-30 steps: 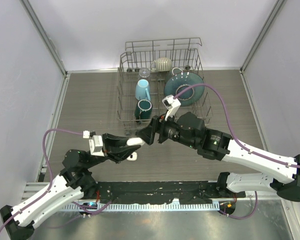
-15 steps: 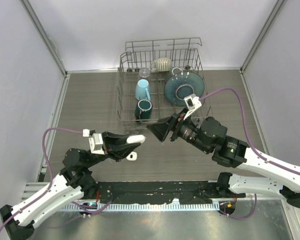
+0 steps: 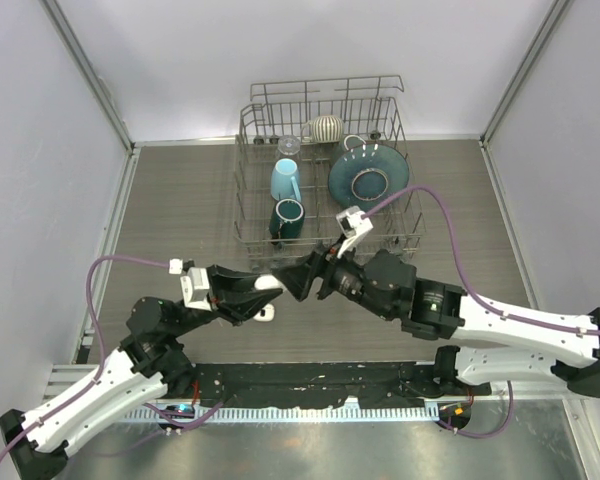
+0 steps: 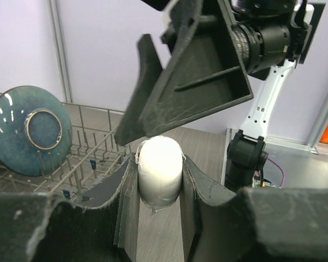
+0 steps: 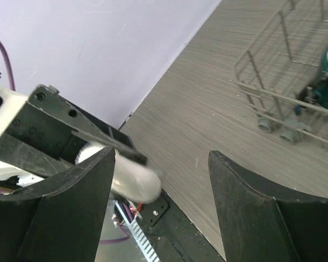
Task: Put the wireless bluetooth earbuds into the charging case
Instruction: Close the charging case, then place the charging case at the center of the board.
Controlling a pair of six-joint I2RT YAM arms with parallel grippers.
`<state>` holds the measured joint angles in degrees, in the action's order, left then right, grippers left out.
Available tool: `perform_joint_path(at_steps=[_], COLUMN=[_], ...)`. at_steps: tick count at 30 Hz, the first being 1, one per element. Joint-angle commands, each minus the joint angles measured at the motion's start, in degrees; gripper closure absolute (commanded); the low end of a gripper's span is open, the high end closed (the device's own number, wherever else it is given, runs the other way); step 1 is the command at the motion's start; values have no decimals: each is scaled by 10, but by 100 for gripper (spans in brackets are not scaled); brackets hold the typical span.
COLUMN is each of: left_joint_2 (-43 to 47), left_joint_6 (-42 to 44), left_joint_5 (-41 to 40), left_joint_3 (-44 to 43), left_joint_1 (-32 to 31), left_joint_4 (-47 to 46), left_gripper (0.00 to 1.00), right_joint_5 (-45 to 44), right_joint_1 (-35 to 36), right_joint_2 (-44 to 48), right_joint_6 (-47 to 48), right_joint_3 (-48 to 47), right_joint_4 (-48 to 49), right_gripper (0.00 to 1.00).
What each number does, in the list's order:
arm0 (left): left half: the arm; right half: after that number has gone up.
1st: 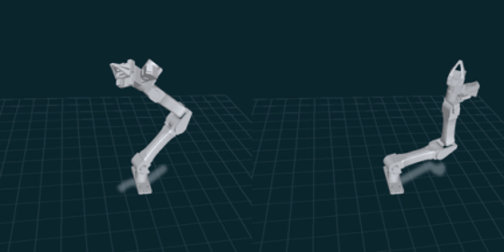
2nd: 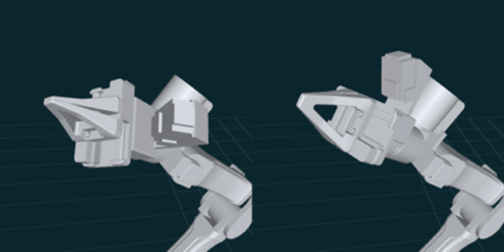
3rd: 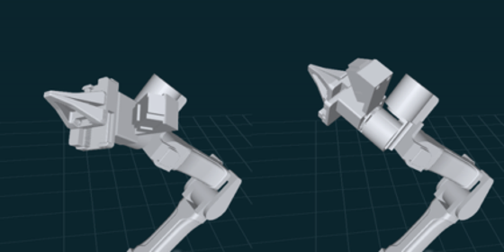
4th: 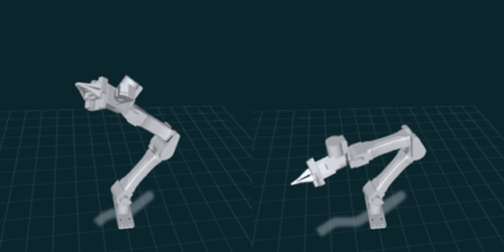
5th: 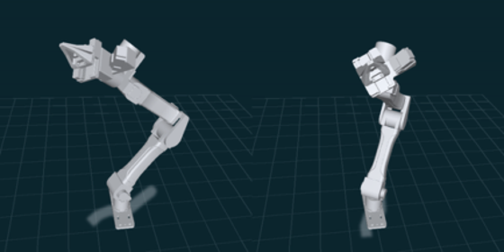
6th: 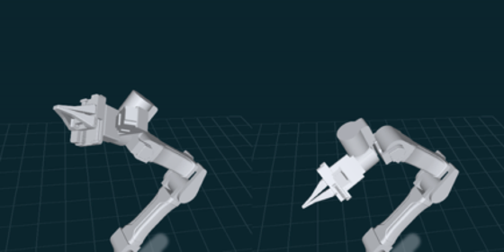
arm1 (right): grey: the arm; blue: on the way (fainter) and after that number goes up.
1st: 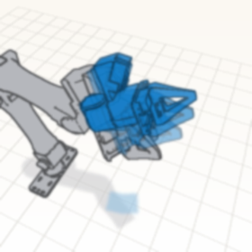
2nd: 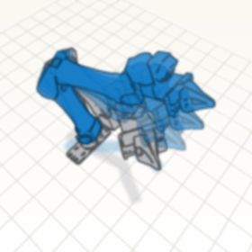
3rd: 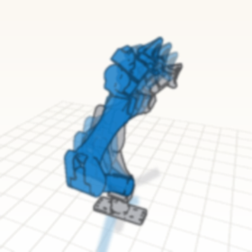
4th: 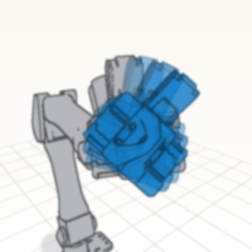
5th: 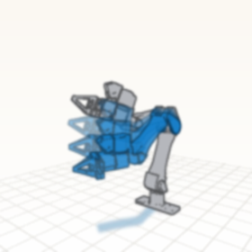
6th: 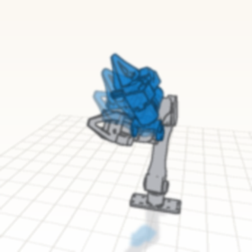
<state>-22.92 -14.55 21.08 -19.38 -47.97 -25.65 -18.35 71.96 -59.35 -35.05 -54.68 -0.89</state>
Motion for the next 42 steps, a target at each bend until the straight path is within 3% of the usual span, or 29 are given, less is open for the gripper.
perform_joint_path(at_steps=[1, 4, 10, 17, 24, 32, 37, 42], left_joint_2=[10, 2, -35, -98, -159, -162, -125, -149], left_joint_6=[5, -3, -22, -98, -189, -321, -409, -441], left_joint_5=[-58, -69, -70, -86, -64, -136, -156, -156], left_joint_3=[-17, -24, -71, -145, -170, -116, -36, -35], left_joint_1=[3, 4, 3, 3, 4, 4, 3, 2], left_joint_4=[-34, -5, 71, 178, 211, 201, 122, 163], left_gripper=[100, 100, 100, 100, 100, 100, 100, 100], right_joint_5=[-137, -250, -342, -354, -360, -364, -363, -368], right_joint_1=[18, 18, 17, 17, 17, 17, 17, 18], right_joint_2=[69, 124, 192, 245, 267, 269, 271, 282], right_joint_6=[-11, -55, -128, -183, -185, -165, -136, -125], right_joint_3=[46, 76, 102, 134, 130, 122, 117, 124], right_joint_4=[-40, -59, -143, -186, -204, -214, -214, -214], right_gripper=[25, 25, 22, 22, 22, 22, 22, 22])
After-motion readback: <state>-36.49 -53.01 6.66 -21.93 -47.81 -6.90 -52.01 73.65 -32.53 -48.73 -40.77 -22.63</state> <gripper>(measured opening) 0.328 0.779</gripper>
